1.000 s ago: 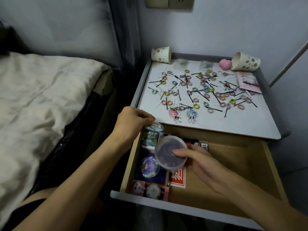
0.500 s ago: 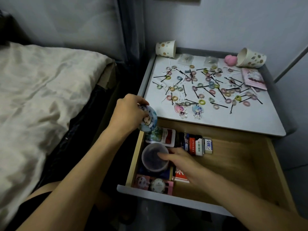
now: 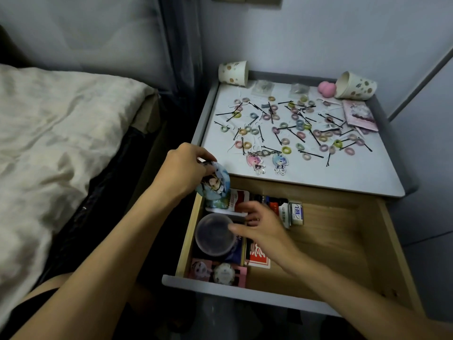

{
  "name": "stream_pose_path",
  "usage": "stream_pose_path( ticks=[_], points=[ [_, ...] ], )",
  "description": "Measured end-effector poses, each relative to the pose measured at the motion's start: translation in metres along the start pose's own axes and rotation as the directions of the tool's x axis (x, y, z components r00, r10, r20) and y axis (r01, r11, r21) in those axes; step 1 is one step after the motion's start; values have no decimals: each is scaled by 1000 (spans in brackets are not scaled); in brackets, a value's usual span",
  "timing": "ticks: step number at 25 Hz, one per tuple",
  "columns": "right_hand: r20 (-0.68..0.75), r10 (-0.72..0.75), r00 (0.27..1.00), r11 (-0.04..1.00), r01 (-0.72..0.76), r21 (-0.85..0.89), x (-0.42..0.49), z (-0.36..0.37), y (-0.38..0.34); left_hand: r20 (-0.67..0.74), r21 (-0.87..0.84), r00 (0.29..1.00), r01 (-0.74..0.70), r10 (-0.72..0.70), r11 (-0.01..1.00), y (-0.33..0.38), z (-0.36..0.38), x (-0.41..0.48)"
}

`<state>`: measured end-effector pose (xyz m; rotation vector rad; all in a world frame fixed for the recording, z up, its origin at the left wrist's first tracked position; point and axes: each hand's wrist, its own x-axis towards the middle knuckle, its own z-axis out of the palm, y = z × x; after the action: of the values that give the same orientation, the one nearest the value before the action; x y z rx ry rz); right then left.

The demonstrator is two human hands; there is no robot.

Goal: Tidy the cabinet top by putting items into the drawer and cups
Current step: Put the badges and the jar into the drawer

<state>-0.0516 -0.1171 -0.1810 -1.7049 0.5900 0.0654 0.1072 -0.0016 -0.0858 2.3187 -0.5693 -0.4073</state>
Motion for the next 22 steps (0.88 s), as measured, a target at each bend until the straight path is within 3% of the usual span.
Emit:
stream_pose_path(
  ticks=[4, 10, 18, 22],
  points=[
    [-3, -151, 988, 985, 151, 84, -6, -3, -17, 127, -76, 991, 54, -44, 996, 5, 5, -3],
    [-14, -431, 902, 885, 420, -201, 9, 8, -47, 209, -160, 973, 137, -102, 978, 2, 7, -7],
    [-6, -423, 906, 898, 418, -140, 11, 6, -46, 190, -96, 976, 126, -106, 987, -1, 5, -5],
    [139, -359, 923, 868, 385, -314, 10, 12, -28, -15, -49, 998, 59, -60, 997, -4, -6, -2]
  ],
)
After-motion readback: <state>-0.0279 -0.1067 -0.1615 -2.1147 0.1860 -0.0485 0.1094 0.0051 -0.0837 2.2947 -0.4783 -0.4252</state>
